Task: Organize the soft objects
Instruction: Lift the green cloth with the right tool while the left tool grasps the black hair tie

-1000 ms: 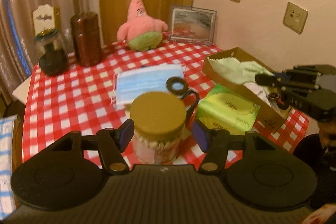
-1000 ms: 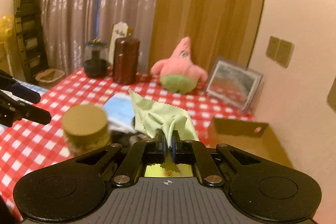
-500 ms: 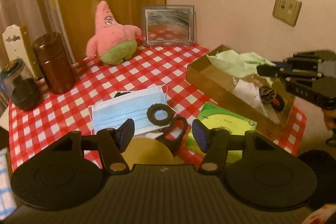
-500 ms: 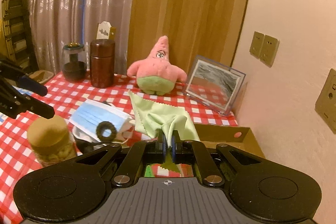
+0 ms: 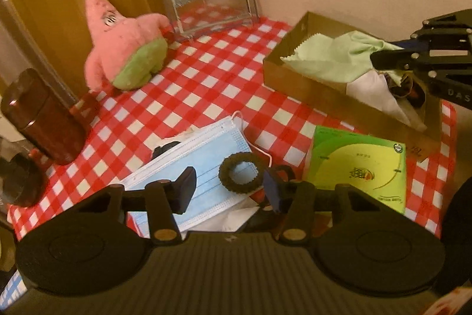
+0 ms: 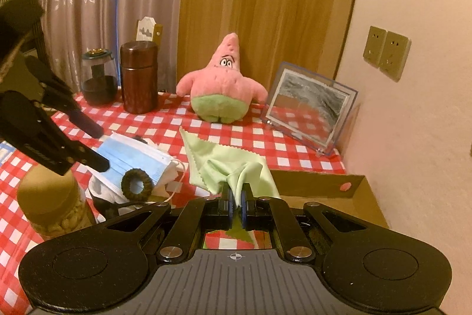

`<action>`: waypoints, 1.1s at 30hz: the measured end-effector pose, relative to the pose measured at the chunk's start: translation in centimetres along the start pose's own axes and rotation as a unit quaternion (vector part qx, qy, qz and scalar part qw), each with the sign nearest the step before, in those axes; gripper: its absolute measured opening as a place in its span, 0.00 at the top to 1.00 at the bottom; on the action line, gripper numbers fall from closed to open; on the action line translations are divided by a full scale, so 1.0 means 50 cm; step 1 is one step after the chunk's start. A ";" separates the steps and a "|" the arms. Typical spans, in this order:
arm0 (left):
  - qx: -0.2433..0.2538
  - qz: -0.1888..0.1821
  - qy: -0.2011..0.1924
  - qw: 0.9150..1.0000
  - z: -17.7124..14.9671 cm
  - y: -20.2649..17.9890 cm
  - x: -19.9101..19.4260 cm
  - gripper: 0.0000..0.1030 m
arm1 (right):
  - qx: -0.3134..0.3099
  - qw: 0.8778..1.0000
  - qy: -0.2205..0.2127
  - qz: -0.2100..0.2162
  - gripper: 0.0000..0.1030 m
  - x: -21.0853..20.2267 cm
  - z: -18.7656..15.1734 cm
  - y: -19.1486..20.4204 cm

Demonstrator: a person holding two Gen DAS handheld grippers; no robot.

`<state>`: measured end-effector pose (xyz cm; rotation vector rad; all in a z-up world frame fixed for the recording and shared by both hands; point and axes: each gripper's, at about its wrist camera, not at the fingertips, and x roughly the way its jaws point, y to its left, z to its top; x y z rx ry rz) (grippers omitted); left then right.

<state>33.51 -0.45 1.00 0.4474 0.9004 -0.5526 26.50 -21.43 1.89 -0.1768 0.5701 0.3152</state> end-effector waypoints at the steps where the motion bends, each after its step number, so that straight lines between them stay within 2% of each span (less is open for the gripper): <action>1: 0.003 -0.004 0.005 1.000 0.003 0.003 0.010 0.55 | 0.000 1.000 0.001 0.000 0.95 0.005 0.000 -0.002; 6: 0.029 -0.015 0.025 0.999 0.015 0.009 0.066 0.60 | 0.004 1.000 0.007 0.002 0.95 0.023 -0.004 -0.004; 14: 0.074 -0.006 0.052 0.996 0.023 -0.004 0.129 0.69 | 0.010 1.000 0.014 0.003 0.95 0.044 -0.011 -0.005; 22: 0.091 0.000 0.065 0.994 0.024 -0.011 0.150 0.81 | 0.014 1.000 0.018 0.005 0.95 0.054 -0.014 -0.008; 25: 0.101 0.012 0.065 0.993 0.022 -0.016 0.153 0.90 | 0.016 1.000 0.018 0.005 0.95 0.053 -0.015 -0.009; 29: 0.101 0.013 0.069 0.992 0.020 -0.020 0.151 0.93 | 0.017 1.000 0.018 0.003 0.95 0.050 -0.016 -0.010; 33: 0.081 0.020 0.055 0.995 0.024 -0.010 0.127 0.93 | 0.019 1.000 0.015 0.000 0.95 0.044 -0.015 -0.010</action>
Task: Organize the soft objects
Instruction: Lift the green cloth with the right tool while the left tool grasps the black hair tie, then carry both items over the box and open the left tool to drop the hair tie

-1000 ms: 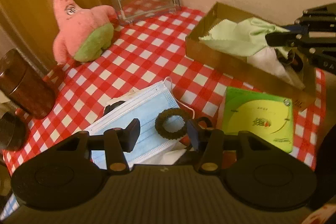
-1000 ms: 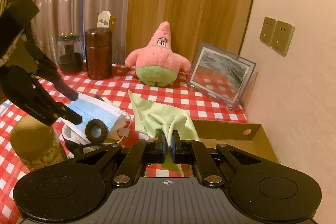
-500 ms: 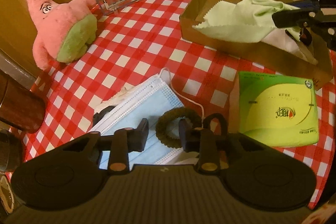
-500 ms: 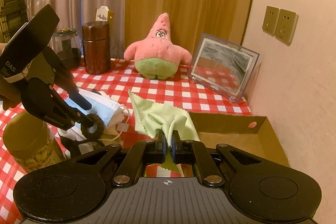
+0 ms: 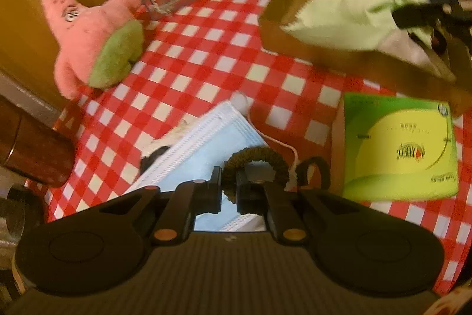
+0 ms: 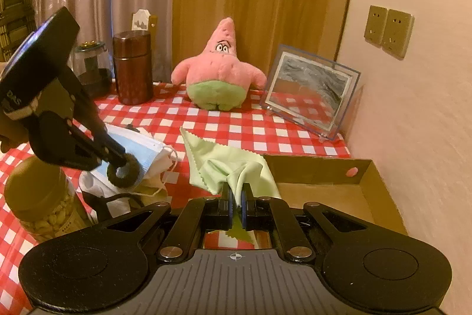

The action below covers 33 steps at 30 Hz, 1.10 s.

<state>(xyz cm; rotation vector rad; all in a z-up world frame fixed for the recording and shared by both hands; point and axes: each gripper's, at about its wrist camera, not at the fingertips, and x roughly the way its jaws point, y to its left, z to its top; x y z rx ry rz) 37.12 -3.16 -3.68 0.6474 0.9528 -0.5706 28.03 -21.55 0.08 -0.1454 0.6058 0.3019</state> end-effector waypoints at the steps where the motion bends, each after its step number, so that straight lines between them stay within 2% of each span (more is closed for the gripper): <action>1: -0.009 0.004 -0.006 1.000 0.000 0.005 -0.009 0.93 | 0.000 1.000 -0.001 -0.001 0.95 -0.003 0.000 0.001; 8: -0.073 0.029 -0.054 0.995 0.005 0.023 -0.101 0.93 | 0.006 1.000 -0.017 -0.004 0.95 -0.041 0.005 0.004; 14: -0.114 0.037 -0.083 0.989 0.000 -0.010 -0.170 0.93 | 0.013 0.999 -0.031 -0.005 0.95 -0.089 0.010 0.007; 23: -0.186 0.020 -0.111 0.976 -0.026 -0.085 -0.236 0.93 | 0.030 0.999 -0.039 -0.017 0.95 -0.171 -0.014 -0.014; 33: -0.251 -0.005 -0.147 0.957 -0.034 -0.172 -0.298 0.93 | 0.058 0.997 -0.040 -0.033 0.95 -0.251 -0.063 -0.051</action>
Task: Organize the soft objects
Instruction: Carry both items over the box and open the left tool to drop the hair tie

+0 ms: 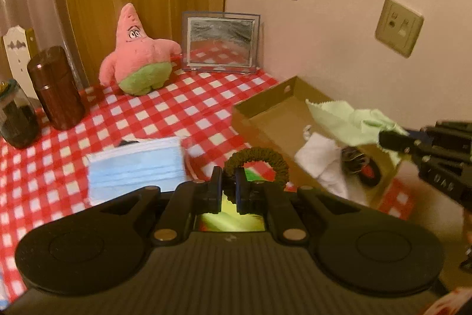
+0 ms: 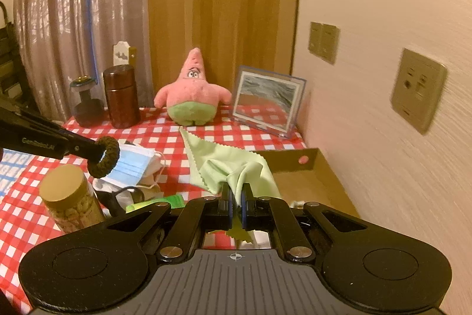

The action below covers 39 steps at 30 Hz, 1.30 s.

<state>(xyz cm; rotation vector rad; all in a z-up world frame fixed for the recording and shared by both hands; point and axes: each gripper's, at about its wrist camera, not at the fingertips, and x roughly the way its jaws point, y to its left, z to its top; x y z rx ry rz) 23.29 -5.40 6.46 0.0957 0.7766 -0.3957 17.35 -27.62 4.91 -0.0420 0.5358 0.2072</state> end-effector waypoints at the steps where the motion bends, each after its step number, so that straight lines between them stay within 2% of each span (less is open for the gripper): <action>1: -0.006 -0.003 -0.002 1.000 -0.003 -0.008 -0.003 0.93 | 0.003 1.000 0.000 -0.001 0.95 -0.005 -0.003 -0.004; 12: -0.057 -0.027 -0.007 0.998 -0.038 -0.089 -0.009 0.93 | 0.038 0.999 -0.005 -0.026 0.95 -0.075 -0.037 -0.069; 21: -0.089 -0.040 -0.001 0.995 -0.048 -0.158 0.021 0.93 | 0.055 0.997 0.000 -0.045 0.95 -0.100 -0.062 -0.133; 30: -0.118 -0.053 0.009 0.992 -0.033 -0.218 0.086 0.93 | 0.068 0.996 0.011 -0.048 0.95 -0.079 -0.071 -0.195; 39: -0.126 -0.050 0.016 0.991 0.002 -0.257 0.158 0.93 | 0.061 0.997 0.024 -0.040 0.95 -0.019 -0.063 -0.230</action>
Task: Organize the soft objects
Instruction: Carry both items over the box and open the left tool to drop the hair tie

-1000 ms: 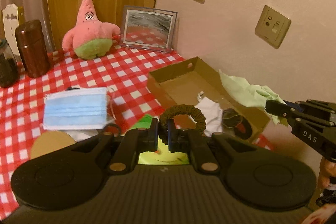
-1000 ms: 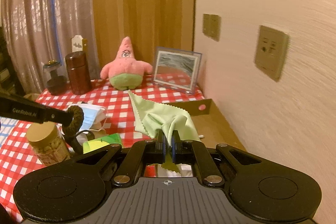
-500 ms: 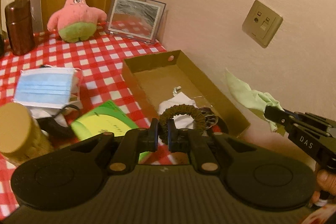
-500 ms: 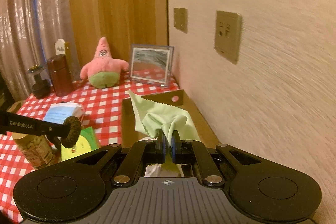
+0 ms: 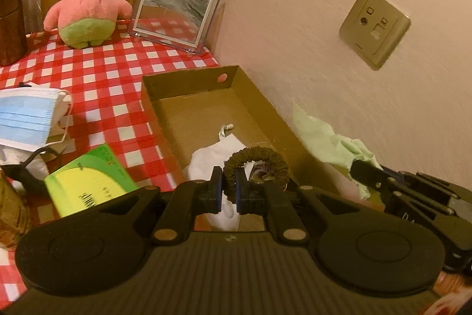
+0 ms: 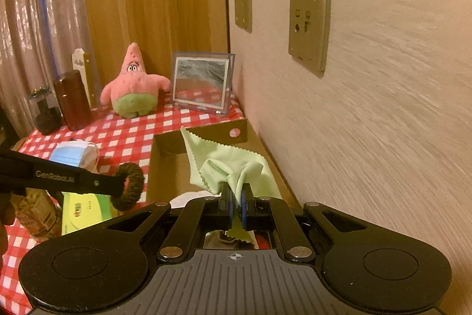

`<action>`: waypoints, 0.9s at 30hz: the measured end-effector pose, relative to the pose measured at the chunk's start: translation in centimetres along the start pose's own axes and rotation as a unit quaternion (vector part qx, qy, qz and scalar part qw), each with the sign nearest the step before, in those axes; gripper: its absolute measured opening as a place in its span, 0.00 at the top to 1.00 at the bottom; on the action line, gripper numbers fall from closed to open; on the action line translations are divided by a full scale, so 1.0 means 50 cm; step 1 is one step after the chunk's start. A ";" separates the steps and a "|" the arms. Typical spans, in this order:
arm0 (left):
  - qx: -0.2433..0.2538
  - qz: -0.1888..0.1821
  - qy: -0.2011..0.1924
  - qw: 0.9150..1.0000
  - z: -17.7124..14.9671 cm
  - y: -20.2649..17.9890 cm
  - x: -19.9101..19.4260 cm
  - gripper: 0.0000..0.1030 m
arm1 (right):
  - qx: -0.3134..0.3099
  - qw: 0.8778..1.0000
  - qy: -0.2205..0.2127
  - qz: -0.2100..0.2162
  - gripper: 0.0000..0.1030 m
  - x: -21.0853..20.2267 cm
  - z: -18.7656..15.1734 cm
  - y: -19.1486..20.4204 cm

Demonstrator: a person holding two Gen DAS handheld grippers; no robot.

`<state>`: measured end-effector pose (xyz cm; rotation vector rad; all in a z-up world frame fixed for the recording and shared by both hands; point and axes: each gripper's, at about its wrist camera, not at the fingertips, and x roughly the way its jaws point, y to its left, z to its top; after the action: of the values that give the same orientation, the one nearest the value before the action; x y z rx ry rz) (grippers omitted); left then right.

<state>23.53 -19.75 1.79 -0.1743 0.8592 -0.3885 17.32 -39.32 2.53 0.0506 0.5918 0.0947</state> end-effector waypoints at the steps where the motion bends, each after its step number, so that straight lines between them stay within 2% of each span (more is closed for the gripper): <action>1: -0.004 0.001 0.001 1.000 0.004 -0.002 0.010 0.93 | -0.001 1.000 0.002 0.001 0.95 0.007 0.003 -0.001; 16: -0.027 0.005 0.015 0.999 0.062 -0.011 0.132 0.93 | -0.021 1.000 0.012 0.006 0.95 0.119 0.042 -0.019; 27: -0.032 0.007 0.026 0.999 0.069 -0.002 0.181 0.91 | -0.022 0.999 0.027 0.002 0.95 0.162 0.043 -0.021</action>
<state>31.47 -23.50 -2.30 -0.2182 0.9235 -0.3548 25.29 -39.58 -0.28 0.0059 0.6431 0.1133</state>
